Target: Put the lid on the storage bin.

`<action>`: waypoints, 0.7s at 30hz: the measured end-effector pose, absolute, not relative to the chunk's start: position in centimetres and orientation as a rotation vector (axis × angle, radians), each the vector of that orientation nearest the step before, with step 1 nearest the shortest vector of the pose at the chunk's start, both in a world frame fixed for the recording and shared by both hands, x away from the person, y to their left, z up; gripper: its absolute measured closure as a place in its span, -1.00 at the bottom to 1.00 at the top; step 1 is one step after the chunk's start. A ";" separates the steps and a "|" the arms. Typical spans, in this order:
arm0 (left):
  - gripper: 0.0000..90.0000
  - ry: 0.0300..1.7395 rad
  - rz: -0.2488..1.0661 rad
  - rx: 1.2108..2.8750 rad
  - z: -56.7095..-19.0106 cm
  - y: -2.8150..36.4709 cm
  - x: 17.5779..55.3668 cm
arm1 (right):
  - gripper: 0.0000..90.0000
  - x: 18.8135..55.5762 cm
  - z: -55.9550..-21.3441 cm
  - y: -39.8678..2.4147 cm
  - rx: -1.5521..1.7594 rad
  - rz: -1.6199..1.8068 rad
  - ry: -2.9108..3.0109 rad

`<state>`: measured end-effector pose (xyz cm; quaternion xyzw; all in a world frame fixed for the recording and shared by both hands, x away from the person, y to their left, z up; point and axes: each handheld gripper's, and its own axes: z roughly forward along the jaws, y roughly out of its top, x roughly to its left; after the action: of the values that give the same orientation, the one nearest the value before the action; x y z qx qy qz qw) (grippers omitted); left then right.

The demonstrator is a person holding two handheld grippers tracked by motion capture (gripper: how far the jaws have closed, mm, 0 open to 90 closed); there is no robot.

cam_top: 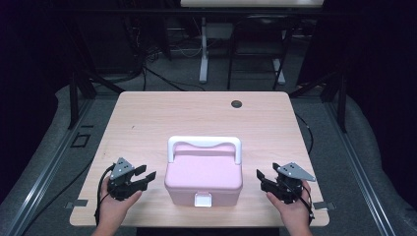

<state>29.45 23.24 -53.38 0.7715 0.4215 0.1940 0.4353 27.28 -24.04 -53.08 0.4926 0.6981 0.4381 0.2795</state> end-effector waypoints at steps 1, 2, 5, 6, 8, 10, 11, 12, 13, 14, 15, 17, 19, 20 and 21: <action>0.14 1.051 0.483 1.924 -53.5 23.2 29.5 | -0.25 27.4 -53.3 -24.0 1.319 1.170 1.878; 0.14 1.059 0.475 1.921 -53.7 23.1 29.5 | -0.25 27.4 -53.3 -24.0 1.319 1.170 1.878; 0.14 1.068 0.451 1.913 -53.9 23.0 29.6 | -0.24 27.3 -53.5 -23.7 1.311 1.175 1.892; 0.14 1.070 0.453 1.914 -53.9 22.9 29.6 | -0.24 27.3 -53.5 -23.6 1.304 1.173 1.901; 0.13 1.070 0.455 1.916 -54.0 22.8 29.7 | -0.24 27.2 -53.6 -23.4 1.299 1.178 1.902; 0.13 1.070 0.453 1.917 -54.1 22.9 29.8 | -0.24 27.2 -53.7 -23.4 1.295 1.179 1.903; 0.13 1.075 0.453 1.916 -54.1 22.9 29.8 | -0.24 27.2 -53.8 -23.5 1.299 1.181 1.903; 0.12 1.077 0.456 1.917 -54.1 23.0 29.8 | -0.24 27.2 -53.9 -23.5 1.306 1.183 1.904; 0.12 1.080 0.456 1.913 -54.1 23.0 29.8 | -0.24 27.2 -53.9 -23.5 1.306 1.183 1.904; 0.12 1.080 0.457 1.909 -54.1 23.1 29.9 | -0.24 27.2 -53.9 -23.6 1.307 1.185 1.905; 0.11 1.088 0.457 1.905 -54.2 23.1 29.9 | -0.24 27.3 -53.9 -23.6 1.307 1.187 1.906; 0.10 1.091 0.453 1.907 -54.1 23.2 30.0 | -0.24 27.3 -54.0 -23.6 1.306 1.191 1.907; 0.09 1.099 0.455 1.904 -54.2 23.3 30.1 | -0.24 27.2 -54.1 -23.5 1.306 1.187 1.905; 0.09 1.099 0.458 1.893 -54.2 23.3 30.2 | -0.24 27.2 -54.1 -23.5 1.306 1.187 1.905; 0.08 1.098 0.458 1.895 -54.2 23.4 30.3 | -0.25 27.2 -54.1 -23.5 1.306 1.185 1.909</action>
<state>30.25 23.38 -54.21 0.7617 0.4416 0.1840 0.4369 27.19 -23.54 -54.12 0.4842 0.7077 0.4392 0.2679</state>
